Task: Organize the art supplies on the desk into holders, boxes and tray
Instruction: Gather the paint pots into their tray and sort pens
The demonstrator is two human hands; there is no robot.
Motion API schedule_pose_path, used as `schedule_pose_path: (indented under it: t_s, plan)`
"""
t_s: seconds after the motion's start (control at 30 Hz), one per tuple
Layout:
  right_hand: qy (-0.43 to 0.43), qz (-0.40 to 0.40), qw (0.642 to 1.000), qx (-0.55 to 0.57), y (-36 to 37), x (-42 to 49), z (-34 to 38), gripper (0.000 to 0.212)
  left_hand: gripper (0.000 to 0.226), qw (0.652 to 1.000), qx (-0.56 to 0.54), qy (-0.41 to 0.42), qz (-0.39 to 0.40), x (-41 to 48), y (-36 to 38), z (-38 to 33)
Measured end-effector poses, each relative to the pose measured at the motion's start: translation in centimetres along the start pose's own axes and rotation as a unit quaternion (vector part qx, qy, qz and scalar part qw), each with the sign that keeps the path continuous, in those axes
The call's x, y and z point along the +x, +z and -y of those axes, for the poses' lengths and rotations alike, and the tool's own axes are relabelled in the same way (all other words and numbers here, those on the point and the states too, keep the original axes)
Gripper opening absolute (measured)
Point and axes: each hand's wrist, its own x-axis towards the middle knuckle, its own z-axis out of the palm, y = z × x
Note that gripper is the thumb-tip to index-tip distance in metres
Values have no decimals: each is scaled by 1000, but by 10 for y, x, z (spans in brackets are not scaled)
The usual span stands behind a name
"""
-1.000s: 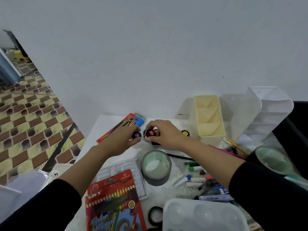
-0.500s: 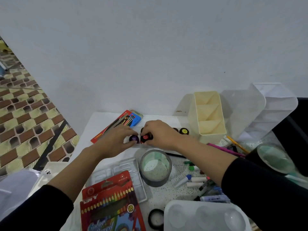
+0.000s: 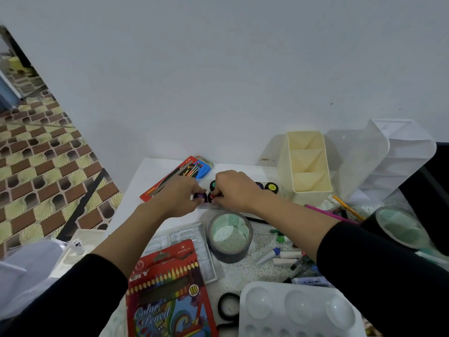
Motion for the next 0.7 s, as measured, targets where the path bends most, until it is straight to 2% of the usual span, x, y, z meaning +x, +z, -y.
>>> schedule_pose_path:
  t_s: [0.17,0.3,0.43,0.5,0.6,0.7]
  plan:
    - [13,-10,995,98,-6,-16,-7,25,33,999,-14,-26,-29,-3,-2,-11]
    - [60,-114,967,221,-35,-50,-19,14,14,992,-76,19,-99,-7,-7,-39]
    - [84,-159,948,264,-63,-98,-34,13,22,976,-157,82,-125,-6,-15,-87]
    - [103,-175,945,256,-74,-125,-46,14,19,971,-181,109,-113,-4,-16,-117]
    - [132,-179,954,203,-89,-167,-68,16,8,967,-191,161,-54,-2,-10,-157]
    - [173,-132,966,140,-104,-209,-94,19,10,964,-172,201,10,4,4,-185]
